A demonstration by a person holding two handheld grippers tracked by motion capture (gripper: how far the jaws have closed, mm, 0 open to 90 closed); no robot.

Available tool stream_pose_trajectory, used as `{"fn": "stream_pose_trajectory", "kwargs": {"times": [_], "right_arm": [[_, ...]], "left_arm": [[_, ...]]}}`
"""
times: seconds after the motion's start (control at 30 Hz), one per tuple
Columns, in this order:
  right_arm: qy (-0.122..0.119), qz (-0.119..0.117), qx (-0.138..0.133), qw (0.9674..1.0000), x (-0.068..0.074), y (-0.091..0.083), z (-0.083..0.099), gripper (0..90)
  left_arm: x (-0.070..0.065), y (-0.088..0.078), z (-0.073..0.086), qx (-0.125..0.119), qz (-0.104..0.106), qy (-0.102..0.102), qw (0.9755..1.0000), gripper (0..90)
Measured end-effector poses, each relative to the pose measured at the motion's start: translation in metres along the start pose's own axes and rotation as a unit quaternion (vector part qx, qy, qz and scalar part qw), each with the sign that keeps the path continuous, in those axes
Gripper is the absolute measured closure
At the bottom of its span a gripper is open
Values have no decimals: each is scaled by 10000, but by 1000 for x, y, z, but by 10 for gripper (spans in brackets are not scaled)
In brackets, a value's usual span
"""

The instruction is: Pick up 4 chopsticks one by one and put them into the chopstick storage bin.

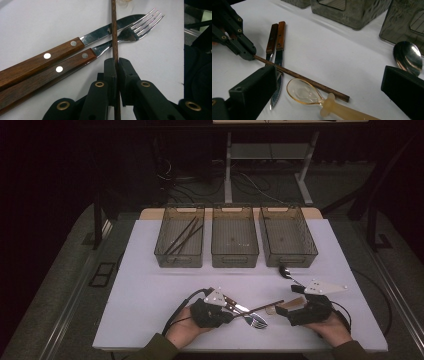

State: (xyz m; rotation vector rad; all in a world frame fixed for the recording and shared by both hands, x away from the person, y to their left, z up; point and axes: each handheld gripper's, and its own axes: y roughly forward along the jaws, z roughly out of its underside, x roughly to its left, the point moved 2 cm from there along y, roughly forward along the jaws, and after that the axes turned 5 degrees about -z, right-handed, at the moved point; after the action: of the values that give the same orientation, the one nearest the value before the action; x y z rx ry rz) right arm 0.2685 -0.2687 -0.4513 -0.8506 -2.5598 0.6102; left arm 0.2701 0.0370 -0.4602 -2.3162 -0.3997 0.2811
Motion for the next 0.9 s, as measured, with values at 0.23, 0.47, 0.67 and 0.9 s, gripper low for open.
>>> {"fn": "stream_pose_trajectory", "kwargs": {"times": [0.23,0.47,0.67,0.9], "right_arm": [[-1,-1,-3,10000,0,0,0,2],[-5,-2,-13,10000,0,0,0,3],[-12,-3,-17,10000,0,-1,0,3],[-17,-9,-16,10000,0,-1,0,3]], "left_arm": [[2,-5,-1,-50,-35,11,10000,855],[4,-11,-1,-153,-38,-103,9998,856],[7,-16,0,-208,-83,-139,9997,855],[12,-23,1,-303,-130,-244,9992,855]]}}
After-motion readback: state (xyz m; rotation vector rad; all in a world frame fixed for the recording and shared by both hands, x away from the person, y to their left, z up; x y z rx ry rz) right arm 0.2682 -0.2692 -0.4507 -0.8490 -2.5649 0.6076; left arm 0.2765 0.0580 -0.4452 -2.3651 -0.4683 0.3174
